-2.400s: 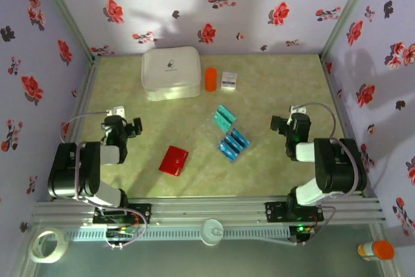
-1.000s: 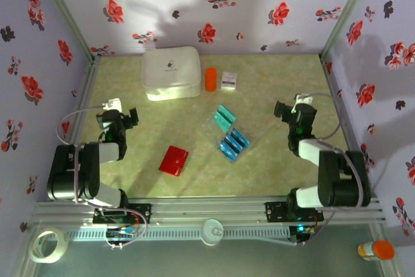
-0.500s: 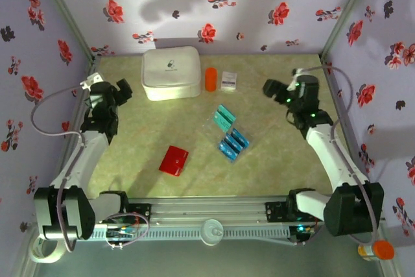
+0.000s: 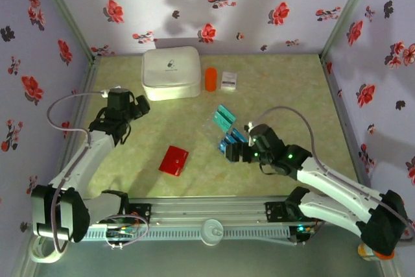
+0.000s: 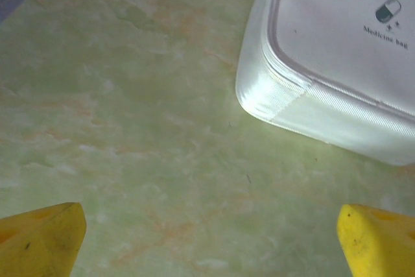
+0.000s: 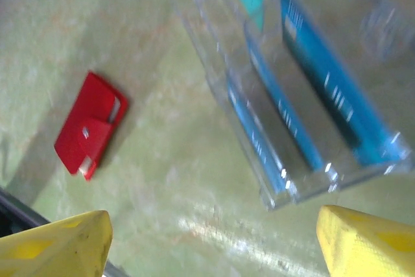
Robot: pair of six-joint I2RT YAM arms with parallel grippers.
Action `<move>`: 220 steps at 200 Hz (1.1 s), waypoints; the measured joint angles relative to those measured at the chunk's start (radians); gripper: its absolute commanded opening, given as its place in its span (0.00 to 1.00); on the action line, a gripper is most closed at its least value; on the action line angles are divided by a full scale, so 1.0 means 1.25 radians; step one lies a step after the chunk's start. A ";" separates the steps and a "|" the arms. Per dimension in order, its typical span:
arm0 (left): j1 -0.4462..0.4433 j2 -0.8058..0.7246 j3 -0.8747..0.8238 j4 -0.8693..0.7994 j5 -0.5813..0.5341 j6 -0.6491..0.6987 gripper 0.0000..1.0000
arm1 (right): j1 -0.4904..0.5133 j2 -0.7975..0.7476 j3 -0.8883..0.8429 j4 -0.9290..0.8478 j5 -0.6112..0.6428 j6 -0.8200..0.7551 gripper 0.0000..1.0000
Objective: Put the credit cards into the card holder
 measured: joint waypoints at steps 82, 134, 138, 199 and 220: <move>-0.100 0.130 0.044 -0.033 0.030 0.021 1.00 | 0.109 0.132 -0.074 0.107 0.039 0.123 0.72; -0.153 0.208 0.083 -0.045 0.032 0.024 1.00 | 0.109 0.192 -0.073 0.148 0.063 0.140 0.56; -0.156 0.213 0.086 -0.045 0.032 0.025 1.00 | 0.109 0.195 -0.073 0.149 0.067 0.141 0.55; -0.197 0.279 0.123 -0.048 0.032 0.035 1.00 | 0.109 0.216 -0.073 0.153 0.112 0.156 0.48; -0.209 0.298 0.134 -0.049 0.032 0.039 1.00 | 0.109 0.226 -0.073 0.153 0.135 0.158 0.46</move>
